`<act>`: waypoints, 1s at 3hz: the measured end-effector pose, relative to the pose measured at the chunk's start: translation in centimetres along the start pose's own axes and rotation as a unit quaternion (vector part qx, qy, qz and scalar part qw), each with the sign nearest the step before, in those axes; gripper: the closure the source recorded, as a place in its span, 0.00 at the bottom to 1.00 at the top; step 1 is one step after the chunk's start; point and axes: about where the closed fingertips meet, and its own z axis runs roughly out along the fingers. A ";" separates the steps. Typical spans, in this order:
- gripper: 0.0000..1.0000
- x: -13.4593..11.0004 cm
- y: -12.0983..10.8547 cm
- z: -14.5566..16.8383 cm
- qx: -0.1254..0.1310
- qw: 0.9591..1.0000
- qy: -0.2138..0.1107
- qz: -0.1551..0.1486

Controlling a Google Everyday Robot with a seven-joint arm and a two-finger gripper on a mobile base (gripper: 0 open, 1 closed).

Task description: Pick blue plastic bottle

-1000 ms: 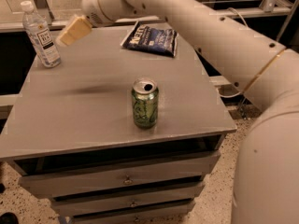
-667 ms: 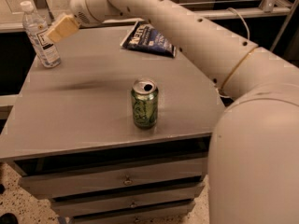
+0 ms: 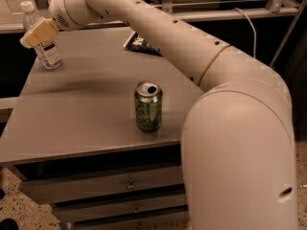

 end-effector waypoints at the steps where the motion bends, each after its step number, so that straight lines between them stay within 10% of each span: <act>1: 0.00 0.3 1.0 2.1 -0.016 1.000 0.002 0.012; 3: 0.16 1.9 0.7 5.0 -0.021 0.999 0.015 0.021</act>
Offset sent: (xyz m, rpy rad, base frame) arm 0.0191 0.0389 -0.0378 -0.0174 0.0751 0.0138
